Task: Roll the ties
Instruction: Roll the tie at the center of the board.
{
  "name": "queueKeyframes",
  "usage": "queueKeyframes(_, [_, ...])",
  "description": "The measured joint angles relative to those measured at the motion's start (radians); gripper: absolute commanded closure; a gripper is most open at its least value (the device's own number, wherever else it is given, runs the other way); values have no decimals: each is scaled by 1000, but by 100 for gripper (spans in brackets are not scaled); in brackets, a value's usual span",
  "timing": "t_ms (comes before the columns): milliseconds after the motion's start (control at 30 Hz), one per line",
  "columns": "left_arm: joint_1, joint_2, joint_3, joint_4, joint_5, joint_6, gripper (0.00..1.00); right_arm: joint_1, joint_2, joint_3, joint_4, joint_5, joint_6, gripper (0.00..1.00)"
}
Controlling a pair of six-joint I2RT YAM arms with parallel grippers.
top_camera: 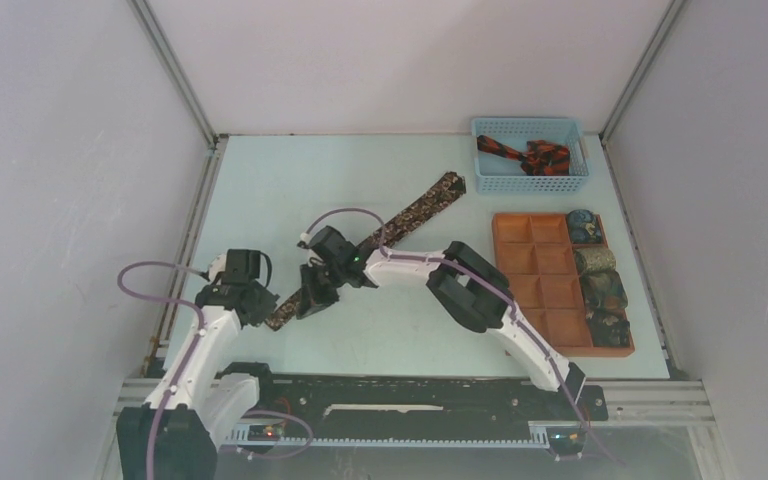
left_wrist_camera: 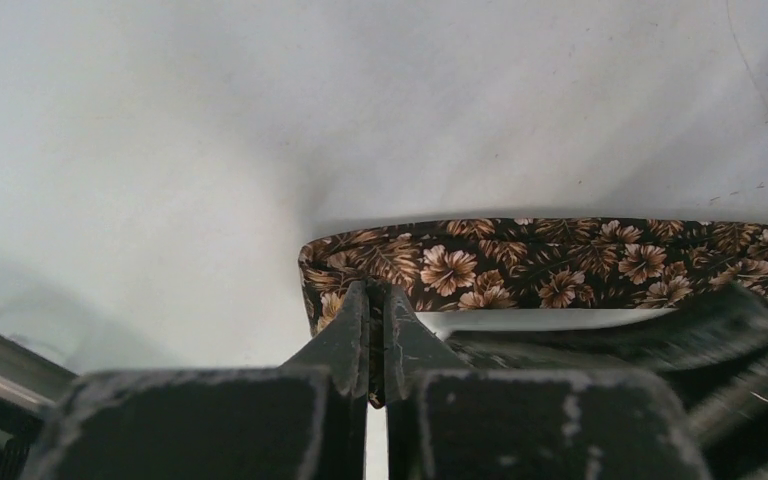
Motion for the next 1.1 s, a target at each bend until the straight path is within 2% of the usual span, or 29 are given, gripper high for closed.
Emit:
queueKeyframes(300, [-21,160,0,111,58,43,100,-123,-237,-254,45,3,-33,100])
queueKeyframes(567, [-72,248,0,169,64,45,100,-141,-266,-323,75,6,-40,100])
queueKeyframes(633, [-76,252,0,180,64,42,90,-139,-266,-331,75,6,-43,100])
queueKeyframes(733, [-82,254,0,195,64,36,63,-136,-266,-332,76,6,-47,100])
queueKeyframes(833, [-85,251,0,211,60,24,46,-134,-266,-332,82,3,-54,100])
queueKeyframes(933, [-87,223,0,217,57,12,45,-132,-266,-328,83,-5,-60,100])
queueKeyframes(1100, [-87,128,-26,233,51,-3,56,-121,-262,-285,82,-15,-65,100])
